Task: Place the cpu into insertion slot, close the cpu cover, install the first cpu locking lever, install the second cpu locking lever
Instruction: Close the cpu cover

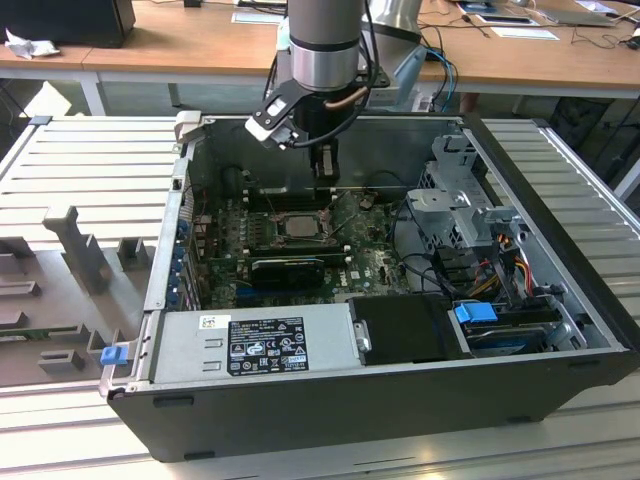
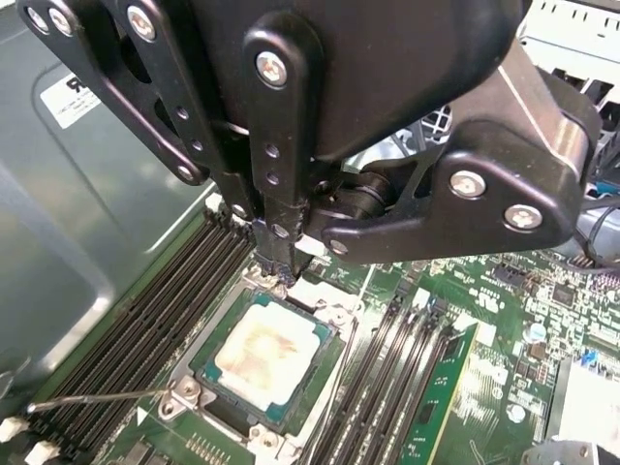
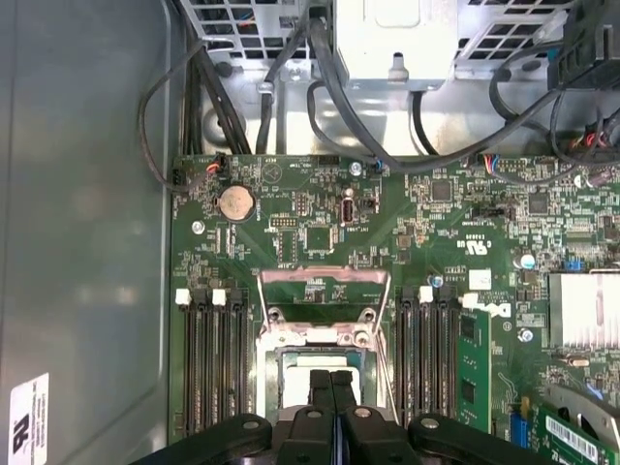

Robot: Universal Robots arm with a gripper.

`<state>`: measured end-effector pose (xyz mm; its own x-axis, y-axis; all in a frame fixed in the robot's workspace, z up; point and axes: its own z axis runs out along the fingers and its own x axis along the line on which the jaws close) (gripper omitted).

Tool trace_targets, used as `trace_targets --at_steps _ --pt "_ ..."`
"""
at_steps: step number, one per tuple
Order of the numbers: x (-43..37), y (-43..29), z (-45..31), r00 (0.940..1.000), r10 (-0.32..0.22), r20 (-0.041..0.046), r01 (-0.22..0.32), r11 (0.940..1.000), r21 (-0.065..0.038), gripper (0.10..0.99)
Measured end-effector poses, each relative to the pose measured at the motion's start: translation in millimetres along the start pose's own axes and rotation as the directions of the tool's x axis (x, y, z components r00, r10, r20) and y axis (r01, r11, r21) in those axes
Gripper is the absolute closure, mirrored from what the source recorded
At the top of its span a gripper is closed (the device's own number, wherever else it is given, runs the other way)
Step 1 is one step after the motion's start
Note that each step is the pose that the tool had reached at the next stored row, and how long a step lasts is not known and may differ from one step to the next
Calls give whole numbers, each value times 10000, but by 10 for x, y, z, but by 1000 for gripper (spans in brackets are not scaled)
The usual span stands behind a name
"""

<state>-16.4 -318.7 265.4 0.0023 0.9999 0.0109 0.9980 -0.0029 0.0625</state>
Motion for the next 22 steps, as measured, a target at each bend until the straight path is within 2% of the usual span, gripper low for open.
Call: trace_targets --at_steps 7,13,18,22 --pt "7 18 -26 10000 0 -2 0 10000 -1 980" --pt "9 145 -20 10000 -1 1 1 10000 1 980" --pt "13 189 -26 10000 0 -1 0 10000 6 980" --pt "13 251 -25 10000 -1 3 1 10000 16 980"
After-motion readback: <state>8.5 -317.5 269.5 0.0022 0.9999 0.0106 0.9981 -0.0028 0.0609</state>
